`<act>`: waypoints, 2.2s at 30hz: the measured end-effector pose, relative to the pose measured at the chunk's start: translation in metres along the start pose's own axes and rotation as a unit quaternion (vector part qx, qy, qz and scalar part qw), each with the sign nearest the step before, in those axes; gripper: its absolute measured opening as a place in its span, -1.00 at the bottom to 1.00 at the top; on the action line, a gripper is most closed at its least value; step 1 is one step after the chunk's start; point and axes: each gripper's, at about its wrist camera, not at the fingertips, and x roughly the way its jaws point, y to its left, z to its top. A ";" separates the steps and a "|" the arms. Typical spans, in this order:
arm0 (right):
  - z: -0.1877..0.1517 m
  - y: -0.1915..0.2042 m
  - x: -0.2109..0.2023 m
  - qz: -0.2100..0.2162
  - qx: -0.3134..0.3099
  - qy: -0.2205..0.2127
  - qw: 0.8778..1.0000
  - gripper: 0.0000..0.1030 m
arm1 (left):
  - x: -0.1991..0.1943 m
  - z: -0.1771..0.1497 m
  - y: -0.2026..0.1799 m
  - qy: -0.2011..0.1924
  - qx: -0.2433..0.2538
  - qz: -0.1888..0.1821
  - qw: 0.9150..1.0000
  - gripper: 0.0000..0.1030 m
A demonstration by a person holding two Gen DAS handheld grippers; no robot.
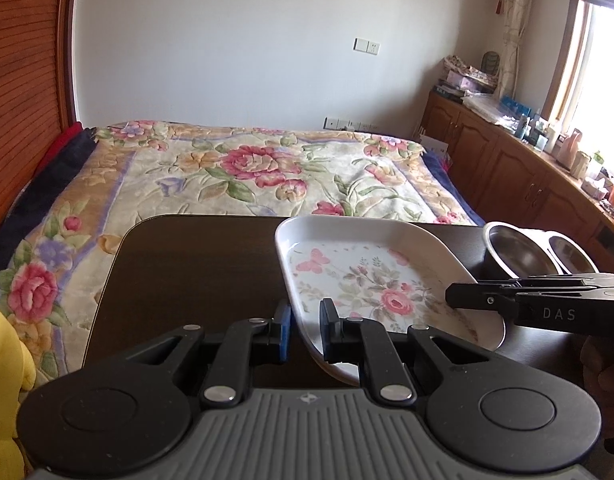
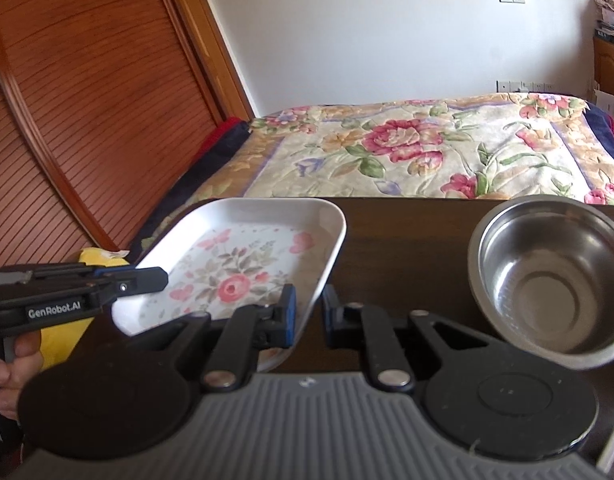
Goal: Organize plates and bowls
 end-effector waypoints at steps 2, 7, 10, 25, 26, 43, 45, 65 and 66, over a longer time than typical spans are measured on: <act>-0.003 0.001 -0.008 0.004 -0.004 -0.003 1.000 -0.70 | -0.010 -0.004 -0.004 -0.005 0.000 0.001 1.000 -0.72; -0.011 0.006 -0.028 0.015 -0.013 -0.012 1.000 -0.70 | -0.034 -0.013 -0.015 -0.019 0.005 0.005 1.000 -0.72; -0.016 0.008 -0.037 0.021 -0.016 -0.015 1.000 -0.70 | -0.047 -0.019 -0.020 -0.026 0.009 0.006 1.000 -0.72; -0.051 0.013 -0.071 0.036 -0.041 -0.014 0.998 -0.70 | -0.082 -0.068 -0.033 -0.027 -0.010 -0.004 1.000 -0.72; -0.052 0.013 -0.073 0.038 -0.042 -0.015 0.998 -0.70 | -0.084 -0.070 -0.034 -0.027 -0.010 -0.004 1.000 -0.72; -0.089 0.029 -0.100 0.060 -0.068 -0.004 0.996 -0.70 | -0.117 -0.107 -0.040 -0.030 -0.026 -0.008 0.999 -0.72; -0.093 0.030 -0.101 0.062 -0.070 -0.001 0.996 -0.70 | -0.118 -0.112 -0.039 -0.029 -0.031 -0.009 0.999 -0.72; -0.100 0.032 -0.107 0.068 -0.070 0.008 0.995 -0.69 | -0.116 -0.135 -0.038 -0.007 -0.046 -0.013 0.999 -0.71; -0.100 0.033 -0.108 0.068 -0.071 0.008 0.995 -0.69 | -0.115 -0.134 -0.037 -0.006 -0.046 -0.013 0.999 -0.71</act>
